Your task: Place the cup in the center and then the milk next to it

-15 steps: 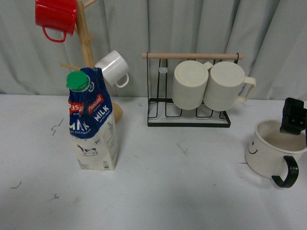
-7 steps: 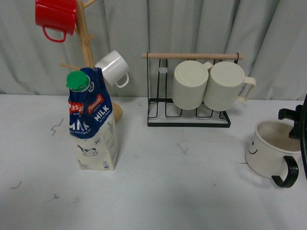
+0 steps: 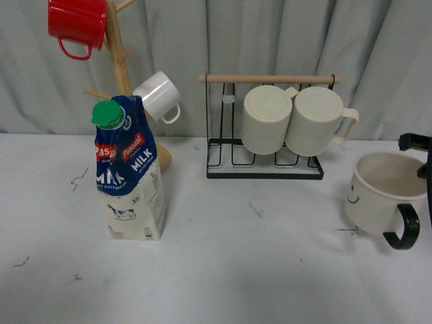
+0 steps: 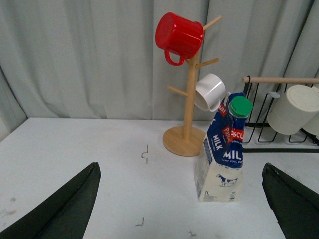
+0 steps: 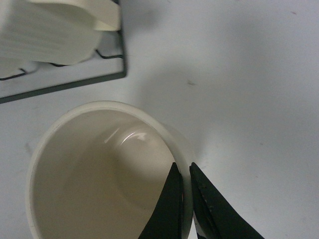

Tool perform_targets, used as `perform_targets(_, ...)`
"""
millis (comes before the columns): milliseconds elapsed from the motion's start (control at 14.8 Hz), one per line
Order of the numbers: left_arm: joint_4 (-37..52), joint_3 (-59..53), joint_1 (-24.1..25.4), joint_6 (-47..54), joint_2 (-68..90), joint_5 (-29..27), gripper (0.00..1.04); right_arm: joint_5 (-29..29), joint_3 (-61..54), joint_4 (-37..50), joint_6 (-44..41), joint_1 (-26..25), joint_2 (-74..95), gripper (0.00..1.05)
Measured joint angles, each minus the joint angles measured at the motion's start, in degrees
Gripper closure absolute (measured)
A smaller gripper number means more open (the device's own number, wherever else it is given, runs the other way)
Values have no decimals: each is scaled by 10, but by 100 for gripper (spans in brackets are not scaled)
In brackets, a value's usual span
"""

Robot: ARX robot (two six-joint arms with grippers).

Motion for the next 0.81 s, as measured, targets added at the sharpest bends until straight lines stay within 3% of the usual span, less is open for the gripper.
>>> perform_targets(404, 0, 0, 0, 0, 0, 0, 7, -20, 35, 4, 1, 97, 24, 101)
perform_targets(809, 0, 0, 0, 0, 0, 0, 7, -26, 63, 0, 31, 119, 78, 101)
